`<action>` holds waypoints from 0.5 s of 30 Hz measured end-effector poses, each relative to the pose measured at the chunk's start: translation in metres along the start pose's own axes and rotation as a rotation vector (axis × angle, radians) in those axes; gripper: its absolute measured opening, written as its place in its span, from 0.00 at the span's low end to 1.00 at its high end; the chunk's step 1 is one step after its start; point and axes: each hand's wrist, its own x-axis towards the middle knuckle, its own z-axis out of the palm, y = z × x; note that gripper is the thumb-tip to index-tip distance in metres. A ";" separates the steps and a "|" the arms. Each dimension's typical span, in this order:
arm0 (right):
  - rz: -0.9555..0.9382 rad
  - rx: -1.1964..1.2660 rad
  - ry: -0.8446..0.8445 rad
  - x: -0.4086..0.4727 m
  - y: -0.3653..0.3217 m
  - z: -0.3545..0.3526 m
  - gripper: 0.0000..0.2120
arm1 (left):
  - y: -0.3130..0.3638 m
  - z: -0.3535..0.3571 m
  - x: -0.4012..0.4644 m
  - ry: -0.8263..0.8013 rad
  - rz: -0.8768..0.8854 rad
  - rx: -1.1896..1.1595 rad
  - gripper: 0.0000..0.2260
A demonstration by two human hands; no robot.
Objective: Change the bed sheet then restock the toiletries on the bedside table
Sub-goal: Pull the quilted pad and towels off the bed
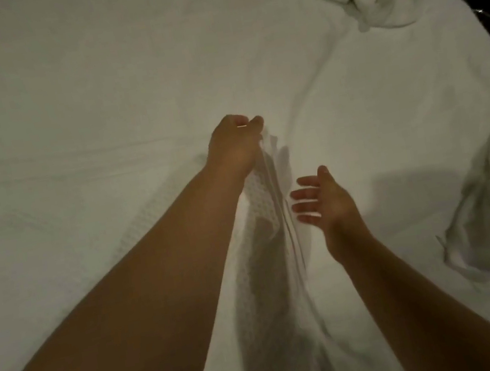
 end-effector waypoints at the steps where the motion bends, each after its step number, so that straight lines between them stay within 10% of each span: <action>1: 0.070 0.030 -0.036 -0.003 0.003 -0.001 0.16 | -0.007 0.003 -0.001 -0.017 -0.018 0.037 0.16; 9: -0.006 -0.656 -0.261 -0.039 0.039 -0.008 0.16 | -0.129 -0.035 -0.081 0.092 0.265 0.722 0.29; 15: -0.176 -0.741 0.013 -0.055 0.061 -0.012 0.08 | -0.203 -0.058 -0.141 0.028 0.400 1.084 0.28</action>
